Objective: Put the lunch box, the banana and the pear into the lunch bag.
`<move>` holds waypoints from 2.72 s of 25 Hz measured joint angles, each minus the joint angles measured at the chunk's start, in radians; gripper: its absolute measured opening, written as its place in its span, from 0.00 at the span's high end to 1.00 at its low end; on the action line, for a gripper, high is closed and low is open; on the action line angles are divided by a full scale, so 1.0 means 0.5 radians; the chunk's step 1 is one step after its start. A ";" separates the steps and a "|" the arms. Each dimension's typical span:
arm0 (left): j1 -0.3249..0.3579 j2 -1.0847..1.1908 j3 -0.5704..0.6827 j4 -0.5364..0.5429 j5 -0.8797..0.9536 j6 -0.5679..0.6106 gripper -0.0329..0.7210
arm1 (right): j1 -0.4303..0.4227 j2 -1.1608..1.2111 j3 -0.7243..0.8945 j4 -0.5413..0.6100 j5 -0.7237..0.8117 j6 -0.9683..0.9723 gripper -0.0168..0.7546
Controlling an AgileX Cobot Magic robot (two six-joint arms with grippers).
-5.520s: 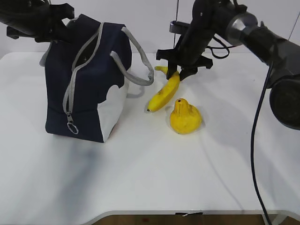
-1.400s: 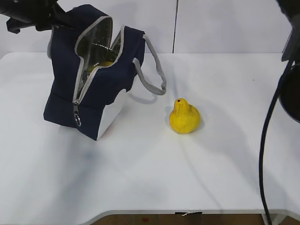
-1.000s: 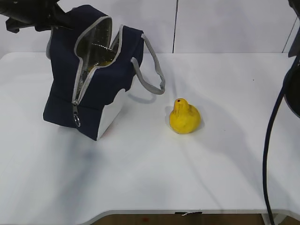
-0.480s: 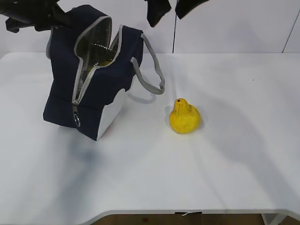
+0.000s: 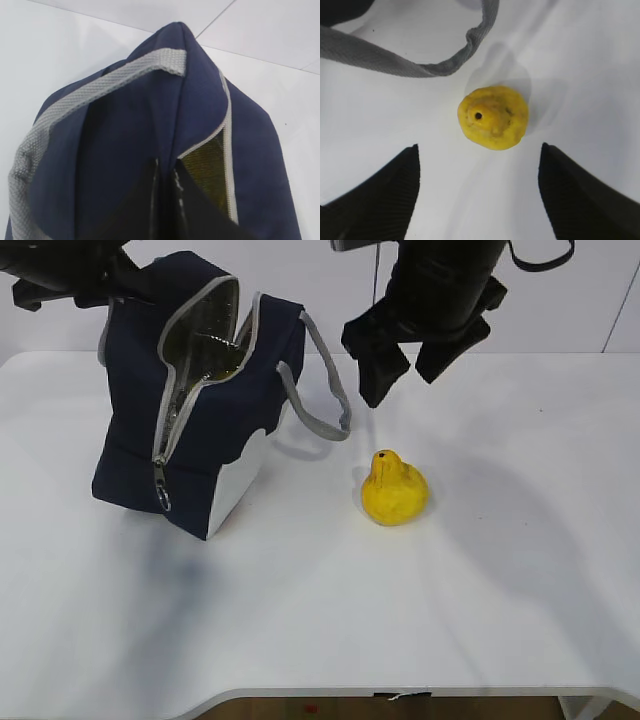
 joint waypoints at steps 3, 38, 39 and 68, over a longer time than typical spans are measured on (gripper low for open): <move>0.000 0.000 0.000 0.000 0.001 0.000 0.96 | 0.000 0.004 0.036 0.000 -0.006 -0.012 0.23; 0.000 0.000 0.000 0.004 0.004 0.000 0.96 | 0.000 0.436 0.047 -0.075 -0.169 -0.137 0.28; 0.000 0.000 0.000 0.004 0.004 0.000 0.96 | 0.000 0.441 0.047 -0.075 -0.173 -0.137 0.28; 0.000 0.000 0.000 0.004 0.004 0.000 0.96 | 0.000 0.485 -0.390 -0.127 -0.060 -0.137 0.59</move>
